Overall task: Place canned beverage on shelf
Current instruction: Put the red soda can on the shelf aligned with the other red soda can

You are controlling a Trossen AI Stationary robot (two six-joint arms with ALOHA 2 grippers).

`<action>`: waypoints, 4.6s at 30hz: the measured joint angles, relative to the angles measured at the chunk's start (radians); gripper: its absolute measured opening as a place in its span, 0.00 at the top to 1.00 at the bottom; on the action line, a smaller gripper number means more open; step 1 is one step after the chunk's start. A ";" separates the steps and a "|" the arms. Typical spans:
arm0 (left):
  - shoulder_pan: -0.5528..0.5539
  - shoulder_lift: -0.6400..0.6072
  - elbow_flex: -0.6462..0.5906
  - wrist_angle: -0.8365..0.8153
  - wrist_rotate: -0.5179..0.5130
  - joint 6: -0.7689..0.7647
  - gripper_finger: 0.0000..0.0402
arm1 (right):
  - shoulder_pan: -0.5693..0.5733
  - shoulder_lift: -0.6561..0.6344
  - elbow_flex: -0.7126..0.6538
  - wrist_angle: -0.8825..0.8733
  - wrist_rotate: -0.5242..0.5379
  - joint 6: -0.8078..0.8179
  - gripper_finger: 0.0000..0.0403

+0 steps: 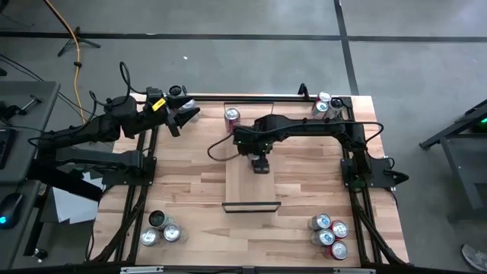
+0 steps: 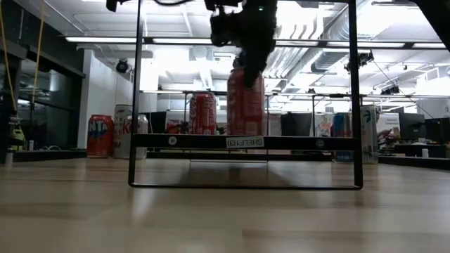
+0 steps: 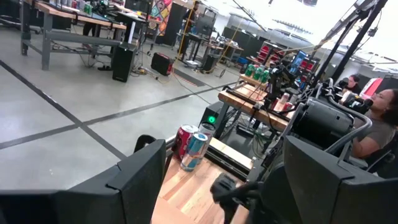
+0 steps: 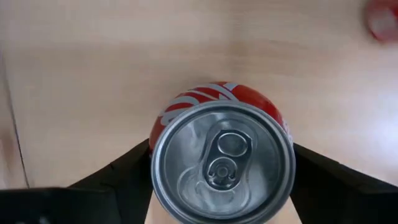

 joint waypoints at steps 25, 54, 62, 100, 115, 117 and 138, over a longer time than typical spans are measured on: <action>0.000 0.000 0.000 0.000 0.000 0.000 0.33 | -0.002 0.005 0.030 -0.038 0.108 -0.322 0.19; 0.000 0.000 0.000 0.000 0.000 0.000 0.33 | -0.081 0.001 0.032 -0.015 0.012 -0.252 0.19; 0.000 0.000 0.000 0.000 0.000 0.000 0.33 | -0.082 0.001 0.032 -0.012 -0.005 -0.256 0.19; 0.000 0.000 0.000 0.000 -0.001 0.000 0.33 | -0.071 0.001 0.032 0.055 0.029 -0.285 0.12; 0.000 0.000 0.000 0.000 -0.001 0.000 0.33 | -0.038 0.002 0.101 0.030 0.028 -0.325 0.05; 0.000 0.000 0.000 0.000 -0.001 0.000 0.33 | -0.041 0.002 0.150 0.029 0.028 -0.318 0.05; 0.000 0.000 0.000 0.000 0.000 0.018 0.33 | -0.054 0.001 0.412 0.118 -0.026 0.129 0.05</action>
